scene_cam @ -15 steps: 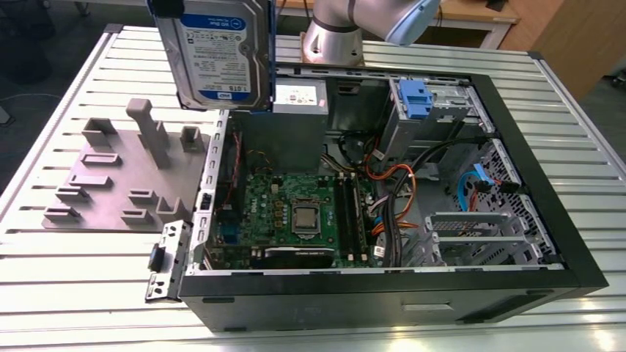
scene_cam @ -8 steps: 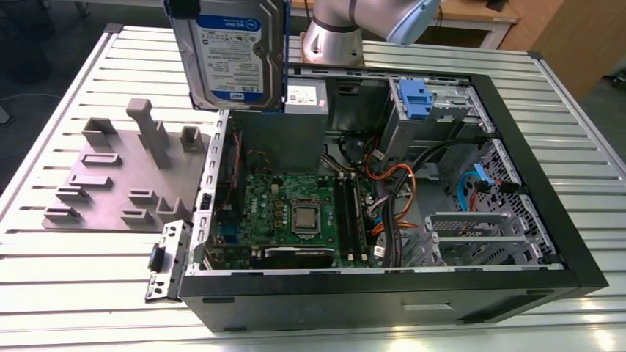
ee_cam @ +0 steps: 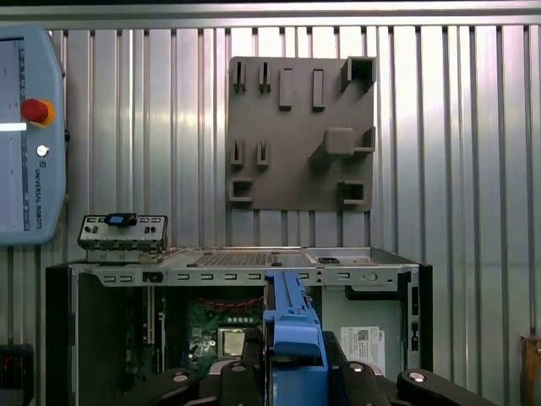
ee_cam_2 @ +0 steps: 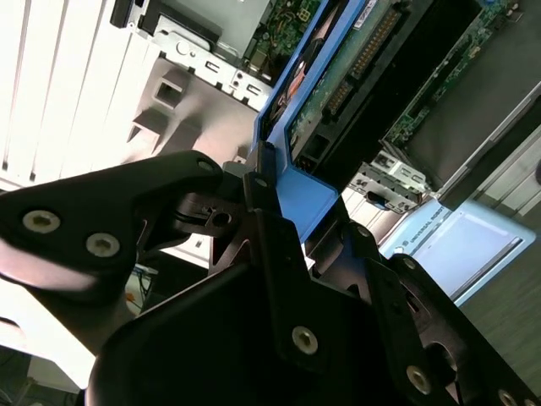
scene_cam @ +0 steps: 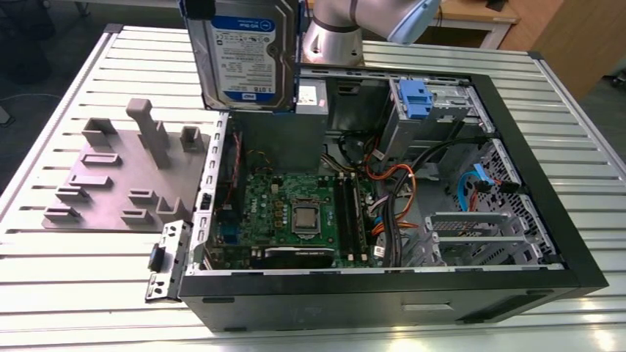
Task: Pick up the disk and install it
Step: 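Pick up the disk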
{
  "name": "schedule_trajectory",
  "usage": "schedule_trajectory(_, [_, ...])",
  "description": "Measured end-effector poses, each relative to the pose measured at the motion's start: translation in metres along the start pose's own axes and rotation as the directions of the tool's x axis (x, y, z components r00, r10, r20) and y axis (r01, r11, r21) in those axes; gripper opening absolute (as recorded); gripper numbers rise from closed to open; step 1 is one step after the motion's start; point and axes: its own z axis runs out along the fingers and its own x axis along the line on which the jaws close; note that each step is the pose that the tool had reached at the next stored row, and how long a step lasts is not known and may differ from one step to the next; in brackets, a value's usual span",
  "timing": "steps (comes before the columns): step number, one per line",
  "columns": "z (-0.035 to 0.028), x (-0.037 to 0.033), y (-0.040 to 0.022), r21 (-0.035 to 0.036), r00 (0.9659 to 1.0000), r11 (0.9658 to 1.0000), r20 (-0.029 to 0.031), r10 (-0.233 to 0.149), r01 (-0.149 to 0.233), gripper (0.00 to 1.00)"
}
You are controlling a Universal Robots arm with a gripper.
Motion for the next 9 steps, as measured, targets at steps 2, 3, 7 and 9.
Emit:
schedule_trajectory(2, [0.0000,-0.0001,-0.0025,0.0000,1.0000,1.0000,0.0000,0.000,0.000,0.36])
schedule_trajectory(3, [0.0000,-0.0001,-0.0038,0.0000,1.0000,1.0000,0.0000,0.000,0.000,0.36])
schedule_trajectory(7, [-0.0001,-0.0002,-0.0081,0.0000,1.0000,1.0000,0.0001,0.000,0.000,0.36])
schedule_trajectory(9, [-0.0001,-0.0003,-0.0104,0.0000,1.0000,1.0000,0.0000,0.000,0.000,0.36])
